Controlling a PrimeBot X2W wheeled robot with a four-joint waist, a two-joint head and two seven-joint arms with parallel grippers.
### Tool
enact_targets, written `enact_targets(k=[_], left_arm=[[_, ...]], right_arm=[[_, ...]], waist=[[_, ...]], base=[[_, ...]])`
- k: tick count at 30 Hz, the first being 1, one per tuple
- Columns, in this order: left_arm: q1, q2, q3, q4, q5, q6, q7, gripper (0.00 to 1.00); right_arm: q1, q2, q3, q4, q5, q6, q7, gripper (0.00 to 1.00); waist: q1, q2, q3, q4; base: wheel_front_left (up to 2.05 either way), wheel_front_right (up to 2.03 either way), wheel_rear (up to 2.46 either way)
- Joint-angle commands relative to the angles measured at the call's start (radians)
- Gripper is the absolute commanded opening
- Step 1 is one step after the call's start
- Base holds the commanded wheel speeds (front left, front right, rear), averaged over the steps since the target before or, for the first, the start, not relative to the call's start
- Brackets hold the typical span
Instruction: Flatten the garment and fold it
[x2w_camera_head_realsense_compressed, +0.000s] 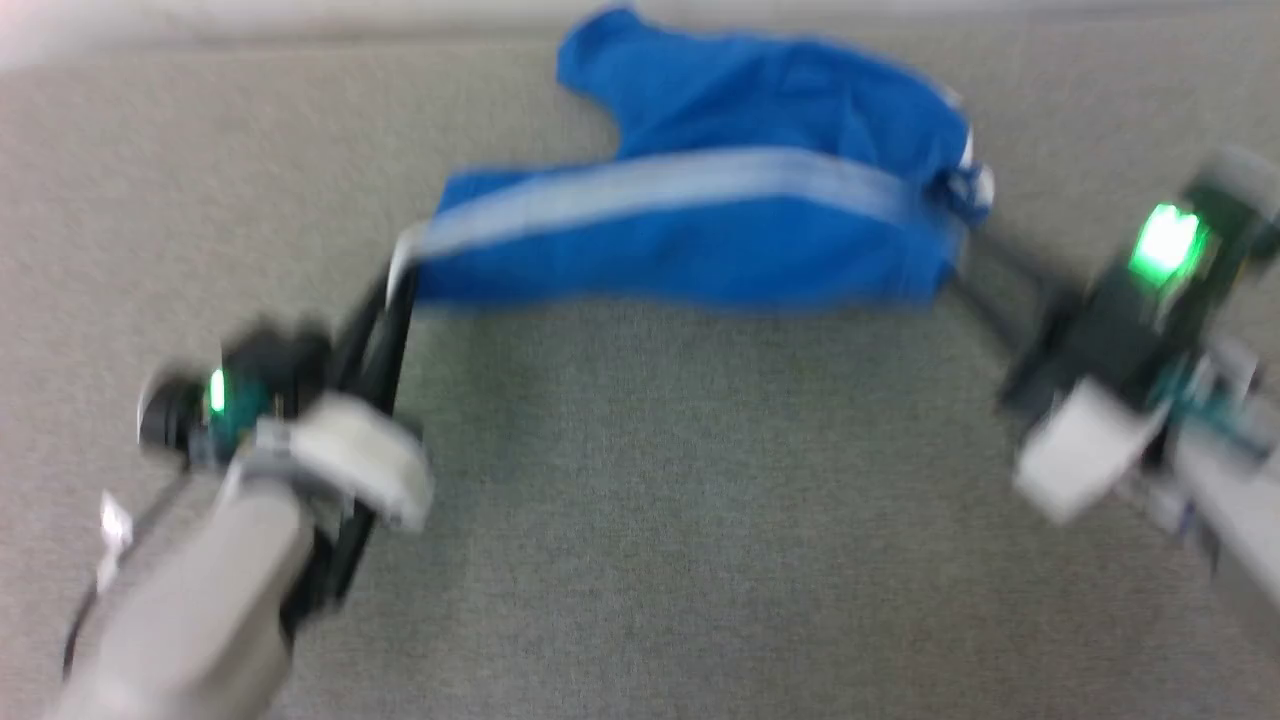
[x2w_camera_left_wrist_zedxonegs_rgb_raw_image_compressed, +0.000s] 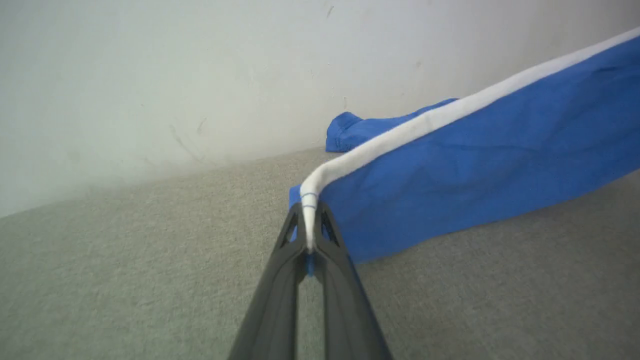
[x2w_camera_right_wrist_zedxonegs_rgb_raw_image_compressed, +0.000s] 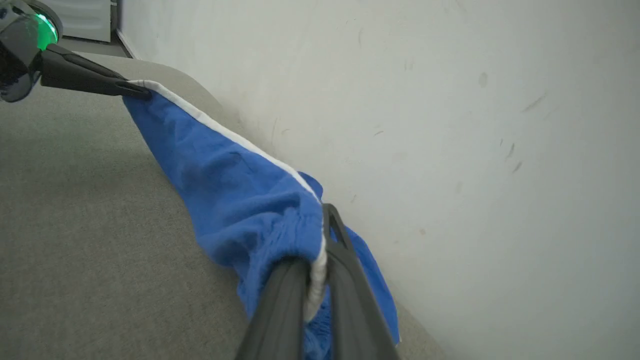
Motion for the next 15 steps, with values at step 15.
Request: enact_targets(k=[15], left_arm=[[0.574, 0.096, -0.001, -0.145, -0.087, 0.157, -0.005, 0.00]], right_arm=[[0.644, -0.018, 0.007, -0.103, -0.065, -0.002, -0.005, 0.00]], waist=[[0.0003, 0.0000, -0.311, 0.001]], base=[[0.00, 0.00, 0.00]])
